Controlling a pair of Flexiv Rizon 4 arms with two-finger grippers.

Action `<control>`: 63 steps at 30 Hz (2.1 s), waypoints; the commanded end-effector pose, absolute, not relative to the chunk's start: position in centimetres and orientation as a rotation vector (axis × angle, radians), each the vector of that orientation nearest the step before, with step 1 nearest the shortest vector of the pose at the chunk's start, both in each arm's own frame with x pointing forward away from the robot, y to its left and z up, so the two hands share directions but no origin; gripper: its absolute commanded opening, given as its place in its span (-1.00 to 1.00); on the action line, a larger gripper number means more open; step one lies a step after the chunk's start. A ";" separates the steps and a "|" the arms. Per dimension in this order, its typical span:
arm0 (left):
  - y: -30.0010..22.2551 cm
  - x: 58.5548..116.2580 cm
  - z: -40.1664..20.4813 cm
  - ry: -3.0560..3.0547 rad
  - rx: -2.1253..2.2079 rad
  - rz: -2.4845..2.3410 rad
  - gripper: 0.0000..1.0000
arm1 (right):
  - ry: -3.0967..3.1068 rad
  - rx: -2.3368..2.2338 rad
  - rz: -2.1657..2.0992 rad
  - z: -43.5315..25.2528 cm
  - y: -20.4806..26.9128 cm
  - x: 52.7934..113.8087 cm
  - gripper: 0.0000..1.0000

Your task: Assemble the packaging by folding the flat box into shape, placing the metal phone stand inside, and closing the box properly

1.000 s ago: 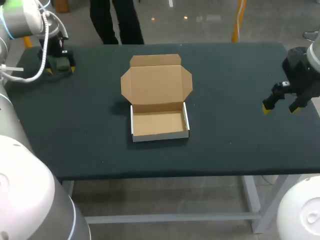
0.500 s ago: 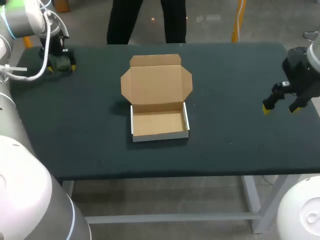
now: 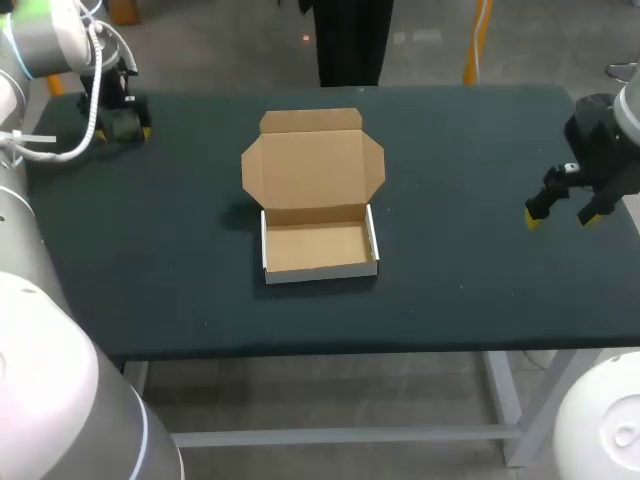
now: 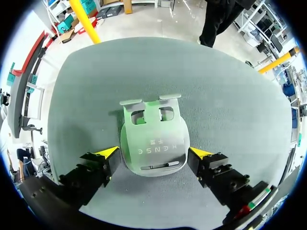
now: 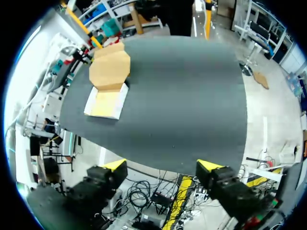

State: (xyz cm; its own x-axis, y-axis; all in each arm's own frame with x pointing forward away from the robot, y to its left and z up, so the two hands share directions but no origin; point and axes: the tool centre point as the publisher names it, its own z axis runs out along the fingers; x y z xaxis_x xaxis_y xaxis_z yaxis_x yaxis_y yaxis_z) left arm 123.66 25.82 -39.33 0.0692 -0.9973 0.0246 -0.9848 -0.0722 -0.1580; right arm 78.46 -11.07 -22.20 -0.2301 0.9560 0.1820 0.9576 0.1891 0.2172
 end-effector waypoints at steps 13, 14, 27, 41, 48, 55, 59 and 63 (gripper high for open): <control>26.2 126.0 -40.0 2.124 -2.275 -0.101 0.89 | -2.418 -1.948 -0.445 -22.1 -11.1 78.3 1.00; 26.2 126.0 -40.0 2.124 -2.275 -0.102 0.90 | -2.418 -1.948 -0.445 -22.1 -11.1 78.3 1.00; 26.2 126.7 -40.1 2.125 -2.272 -0.105 0.80 | -2.418 -1.948 -0.445 -22.1 -11.1 78.3 1.00; 26.5 127.1 -40.3 2.117 -2.276 -0.093 0.78 | -2.418 -1.948 -0.445 -22.1 -11.1 78.3 1.00; 26.4 126.7 -40.3 2.124 -2.274 -0.086 0.73 | -2.418 -1.948 -0.445 -22.1 -11.1 78.3 1.00; 26.4 126.5 -40.4 2.130 -2.274 -0.081 0.60 | -2.418 -1.948 -0.445 -22.1 -11.1 78.3 1.00; 26.3 126.4 -40.5 2.133 -2.274 -0.071 0.69 | -2.418 -1.948 -0.445 -22.1 -11.1 78.3 1.00; 26.4 126.4 -40.6 2.133 -2.277 -0.062 -0.06 | -2.418 -1.948 -0.445 -22.1 -11.1 78.3 1.00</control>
